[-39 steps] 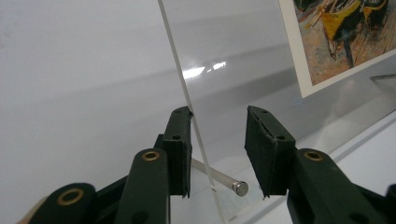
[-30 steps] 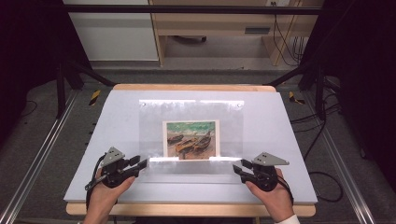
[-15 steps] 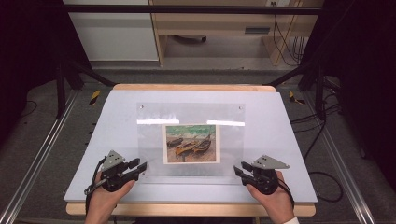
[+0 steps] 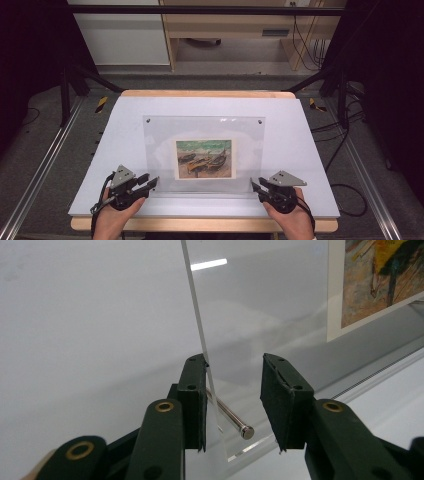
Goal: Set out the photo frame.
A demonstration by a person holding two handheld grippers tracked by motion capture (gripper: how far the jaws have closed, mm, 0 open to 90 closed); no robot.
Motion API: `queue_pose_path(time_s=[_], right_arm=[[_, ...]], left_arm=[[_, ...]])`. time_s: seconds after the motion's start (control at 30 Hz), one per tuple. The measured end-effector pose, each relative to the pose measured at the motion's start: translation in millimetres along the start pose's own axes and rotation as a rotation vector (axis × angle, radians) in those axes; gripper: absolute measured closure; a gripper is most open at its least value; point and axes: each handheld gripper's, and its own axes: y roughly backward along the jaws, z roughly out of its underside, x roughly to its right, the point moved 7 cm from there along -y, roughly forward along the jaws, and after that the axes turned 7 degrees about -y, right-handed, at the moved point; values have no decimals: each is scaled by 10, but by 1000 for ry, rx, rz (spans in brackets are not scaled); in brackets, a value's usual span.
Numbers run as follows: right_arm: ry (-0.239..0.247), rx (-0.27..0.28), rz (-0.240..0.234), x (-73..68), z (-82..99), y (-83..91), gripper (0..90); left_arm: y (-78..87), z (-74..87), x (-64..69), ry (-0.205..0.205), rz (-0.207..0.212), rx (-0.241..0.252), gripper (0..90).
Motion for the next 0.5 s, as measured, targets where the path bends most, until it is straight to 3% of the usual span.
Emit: queue_pose_path(time_s=[0.2, 0.5], right_arm=[[20, -12, 21, -44, 53, 19, 674], [25, -39, 8, -78, 131, 34, 672]], left_arm=[[9, 41, 29, -17, 8, -17, 624], [34, 117, 71, -35, 33, -45, 622]])
